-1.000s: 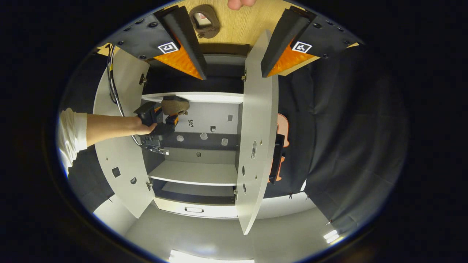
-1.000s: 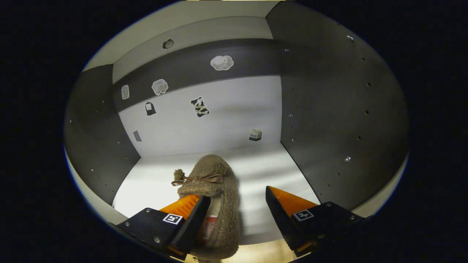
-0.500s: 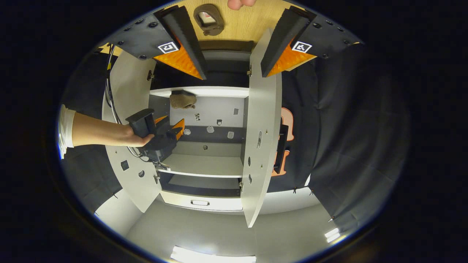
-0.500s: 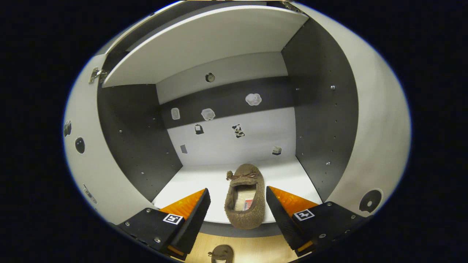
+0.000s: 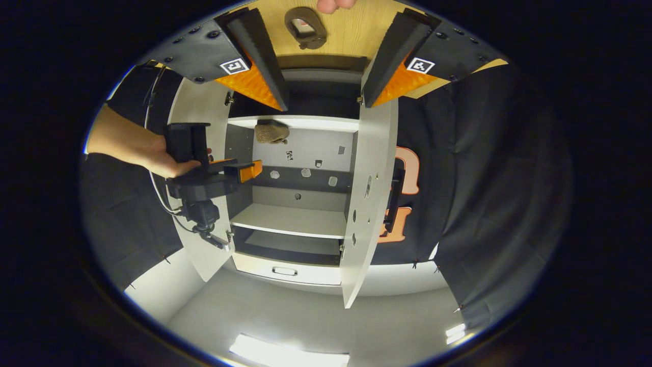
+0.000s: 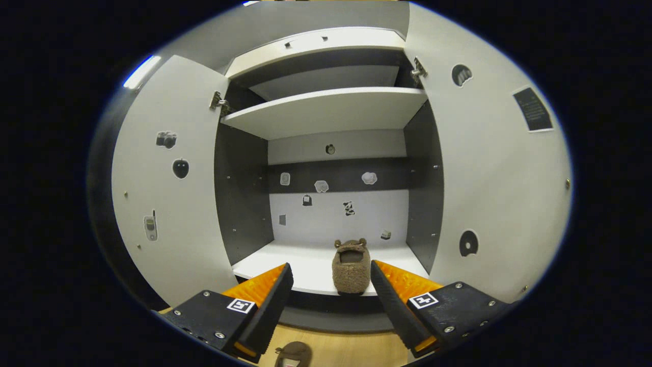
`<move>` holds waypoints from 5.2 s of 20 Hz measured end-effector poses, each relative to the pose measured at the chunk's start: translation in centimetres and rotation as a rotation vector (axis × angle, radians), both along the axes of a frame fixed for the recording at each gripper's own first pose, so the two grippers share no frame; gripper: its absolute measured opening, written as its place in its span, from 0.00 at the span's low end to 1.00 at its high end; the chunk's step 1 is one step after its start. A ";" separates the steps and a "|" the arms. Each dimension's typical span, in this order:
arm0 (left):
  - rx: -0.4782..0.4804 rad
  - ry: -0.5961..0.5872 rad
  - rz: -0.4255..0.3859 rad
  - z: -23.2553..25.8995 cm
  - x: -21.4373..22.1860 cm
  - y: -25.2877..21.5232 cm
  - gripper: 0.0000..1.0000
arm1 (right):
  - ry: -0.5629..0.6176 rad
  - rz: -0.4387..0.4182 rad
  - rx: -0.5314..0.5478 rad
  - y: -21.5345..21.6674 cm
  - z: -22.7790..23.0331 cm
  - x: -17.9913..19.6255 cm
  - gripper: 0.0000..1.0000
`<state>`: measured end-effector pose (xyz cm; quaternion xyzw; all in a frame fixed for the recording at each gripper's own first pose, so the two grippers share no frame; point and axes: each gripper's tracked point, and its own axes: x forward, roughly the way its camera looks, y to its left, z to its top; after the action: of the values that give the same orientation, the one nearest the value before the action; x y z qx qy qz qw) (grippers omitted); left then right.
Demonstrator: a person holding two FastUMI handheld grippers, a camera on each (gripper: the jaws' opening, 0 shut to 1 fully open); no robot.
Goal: Grab one shoe with the right hand and put it into the shoe cabinet, grab the other shoe with the left hand and put it into the shoe cabinet; then close the right door with the right hand and the left door with the left hand.
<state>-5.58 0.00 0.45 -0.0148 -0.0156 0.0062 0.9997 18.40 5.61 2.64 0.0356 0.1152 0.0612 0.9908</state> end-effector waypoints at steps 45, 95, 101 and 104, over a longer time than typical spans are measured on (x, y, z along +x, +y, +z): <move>-0.123 0.889 -0.016 -36.7 14.2 -0.7 0.23 | 0.104 -0.049 -0.101 -8.0 -14.2 -19.0 0.95; -0.142 0.440 -0.077 8.4 60.8 -1.0 0.98 | 0.094 -0.194 -0.073 -10.3 -14.1 -20.4 0.95; -0.212 0.305 -0.142 14.9 52.9 -0.3 0.97 | 0.083 -0.173 -0.069 -8.8 -13.1 -21.2 0.95; -0.177 0.235 -0.187 17.2 47.6 -0.4 0.97 | 0.063 -0.165 -0.075 -8.3 -12.1 -21.3 0.95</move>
<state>42.02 -0.38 17.62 -0.1035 0.1036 -0.0839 0.9857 -2.91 -2.69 -9.42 0.0098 0.1453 -0.0263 0.9890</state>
